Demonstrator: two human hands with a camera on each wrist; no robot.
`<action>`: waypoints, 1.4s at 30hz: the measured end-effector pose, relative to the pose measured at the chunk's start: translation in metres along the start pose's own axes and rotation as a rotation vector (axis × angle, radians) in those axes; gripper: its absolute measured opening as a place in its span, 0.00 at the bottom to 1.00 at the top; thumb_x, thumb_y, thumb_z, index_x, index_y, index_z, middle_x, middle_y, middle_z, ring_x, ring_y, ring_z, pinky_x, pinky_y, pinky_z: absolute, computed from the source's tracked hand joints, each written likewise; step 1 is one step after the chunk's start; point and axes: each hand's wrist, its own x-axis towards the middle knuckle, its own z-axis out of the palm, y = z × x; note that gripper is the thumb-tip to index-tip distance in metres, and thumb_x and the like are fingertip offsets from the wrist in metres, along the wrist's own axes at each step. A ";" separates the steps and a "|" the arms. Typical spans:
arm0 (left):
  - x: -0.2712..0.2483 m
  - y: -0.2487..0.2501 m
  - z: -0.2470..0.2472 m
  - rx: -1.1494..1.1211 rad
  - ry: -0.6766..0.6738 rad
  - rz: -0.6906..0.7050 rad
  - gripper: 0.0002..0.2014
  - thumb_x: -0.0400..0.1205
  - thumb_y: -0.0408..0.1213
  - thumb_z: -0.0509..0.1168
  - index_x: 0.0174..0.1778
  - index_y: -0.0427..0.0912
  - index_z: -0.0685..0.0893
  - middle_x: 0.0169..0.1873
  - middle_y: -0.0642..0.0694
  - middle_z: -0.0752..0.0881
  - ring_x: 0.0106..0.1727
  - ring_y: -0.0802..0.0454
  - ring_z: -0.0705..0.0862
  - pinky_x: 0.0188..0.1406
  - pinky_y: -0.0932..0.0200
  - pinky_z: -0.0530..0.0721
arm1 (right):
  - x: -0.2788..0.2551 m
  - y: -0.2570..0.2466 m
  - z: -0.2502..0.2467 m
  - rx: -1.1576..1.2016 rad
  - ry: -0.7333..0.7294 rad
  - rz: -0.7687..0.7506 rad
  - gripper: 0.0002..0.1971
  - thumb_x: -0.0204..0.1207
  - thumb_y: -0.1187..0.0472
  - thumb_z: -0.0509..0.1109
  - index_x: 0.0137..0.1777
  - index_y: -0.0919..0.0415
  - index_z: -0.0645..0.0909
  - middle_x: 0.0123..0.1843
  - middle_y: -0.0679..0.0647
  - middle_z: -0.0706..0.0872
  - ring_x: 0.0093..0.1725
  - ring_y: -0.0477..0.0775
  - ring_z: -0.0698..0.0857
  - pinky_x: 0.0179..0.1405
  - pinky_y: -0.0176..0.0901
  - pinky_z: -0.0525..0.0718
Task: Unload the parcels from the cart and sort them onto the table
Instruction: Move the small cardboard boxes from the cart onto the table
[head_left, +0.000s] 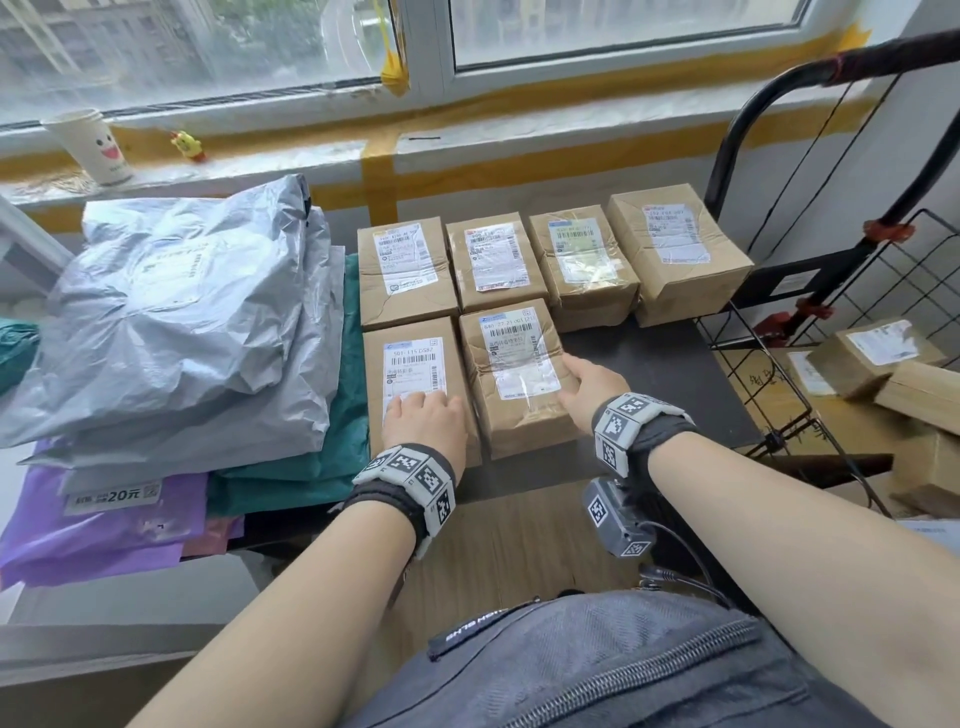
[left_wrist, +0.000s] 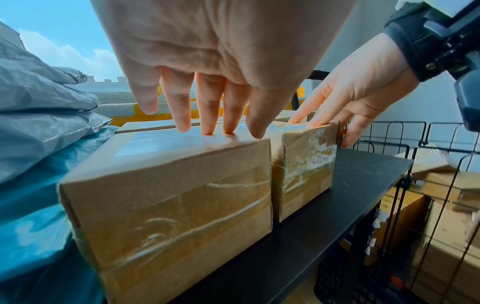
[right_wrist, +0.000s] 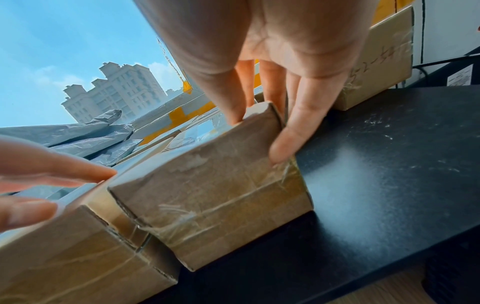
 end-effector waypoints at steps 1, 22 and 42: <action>-0.001 -0.001 -0.002 -0.023 -0.015 -0.001 0.16 0.80 0.41 0.62 0.65 0.47 0.75 0.67 0.48 0.77 0.71 0.44 0.72 0.75 0.46 0.66 | 0.000 0.000 -0.001 0.000 0.002 -0.002 0.27 0.81 0.61 0.62 0.80 0.49 0.64 0.73 0.51 0.78 0.67 0.55 0.80 0.62 0.39 0.76; -0.007 0.120 -0.050 -0.167 0.066 0.489 0.18 0.86 0.42 0.53 0.72 0.48 0.73 0.72 0.46 0.75 0.71 0.43 0.74 0.70 0.47 0.74 | -0.089 0.084 -0.049 0.185 0.361 0.254 0.21 0.84 0.59 0.57 0.76 0.50 0.70 0.74 0.56 0.76 0.70 0.58 0.77 0.69 0.47 0.74; -0.051 0.463 -0.077 -0.099 -0.073 0.755 0.16 0.85 0.42 0.54 0.67 0.48 0.77 0.66 0.46 0.78 0.65 0.44 0.77 0.63 0.47 0.78 | -0.199 0.362 -0.217 0.366 0.522 0.606 0.25 0.81 0.54 0.63 0.77 0.57 0.66 0.69 0.58 0.79 0.67 0.59 0.78 0.63 0.43 0.75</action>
